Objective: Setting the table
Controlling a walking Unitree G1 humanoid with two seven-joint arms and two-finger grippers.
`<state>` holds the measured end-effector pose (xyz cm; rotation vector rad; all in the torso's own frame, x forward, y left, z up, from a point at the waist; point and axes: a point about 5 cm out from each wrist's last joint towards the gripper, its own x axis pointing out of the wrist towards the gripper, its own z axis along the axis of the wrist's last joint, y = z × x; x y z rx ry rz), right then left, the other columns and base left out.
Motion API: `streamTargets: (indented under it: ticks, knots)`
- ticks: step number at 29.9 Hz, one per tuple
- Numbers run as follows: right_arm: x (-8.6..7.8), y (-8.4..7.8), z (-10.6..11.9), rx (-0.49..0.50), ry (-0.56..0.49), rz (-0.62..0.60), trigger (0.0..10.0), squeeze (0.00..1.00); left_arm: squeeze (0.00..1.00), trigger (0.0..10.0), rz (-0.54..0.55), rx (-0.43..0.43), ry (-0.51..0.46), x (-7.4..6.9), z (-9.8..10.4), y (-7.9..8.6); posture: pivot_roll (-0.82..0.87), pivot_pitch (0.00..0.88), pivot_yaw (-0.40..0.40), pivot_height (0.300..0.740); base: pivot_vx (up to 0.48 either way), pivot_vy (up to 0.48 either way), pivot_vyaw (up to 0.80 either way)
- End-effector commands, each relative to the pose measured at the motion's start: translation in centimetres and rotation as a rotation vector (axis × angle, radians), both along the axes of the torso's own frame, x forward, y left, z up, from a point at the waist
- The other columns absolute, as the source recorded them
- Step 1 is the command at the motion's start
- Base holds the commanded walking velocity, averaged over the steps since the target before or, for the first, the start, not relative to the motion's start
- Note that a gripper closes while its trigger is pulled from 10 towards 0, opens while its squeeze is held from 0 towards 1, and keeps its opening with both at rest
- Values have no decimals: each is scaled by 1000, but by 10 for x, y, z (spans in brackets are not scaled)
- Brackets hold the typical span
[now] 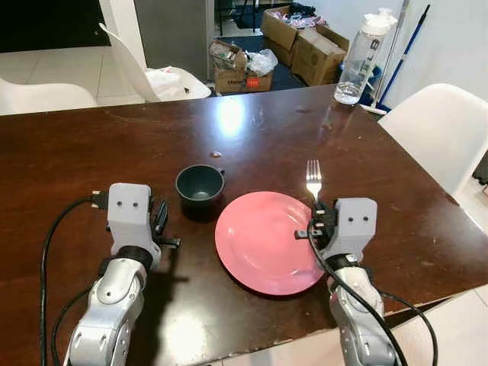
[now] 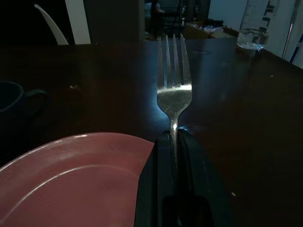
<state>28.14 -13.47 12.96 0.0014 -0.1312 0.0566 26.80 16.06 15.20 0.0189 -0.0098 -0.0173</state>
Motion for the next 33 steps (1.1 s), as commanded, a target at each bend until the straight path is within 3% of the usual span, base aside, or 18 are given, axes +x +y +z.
streamTargets:
  ticks: [1, 20, 33]
  knots:
    - [0, 1, -5, 2, 15, -3, 10000, 0, 0, 10000, 4, 9, 25, -1, -8, 0, -39, 14, 37, 740, -368, 0, 0]
    - [4, 3, -6, 2, 5, -8, 10000, 0, 0, 10000, 1, 16, 7, 0, -7, 2, -27, 13, 43, 740, -370, 0, 0]
    - [4, 4, -7, 12, 4, -15, 10000, 0, 0, 10000, -13, 16, 10, 0, -8, 0, -24, 13, 46, 740, 0, 0, 0]
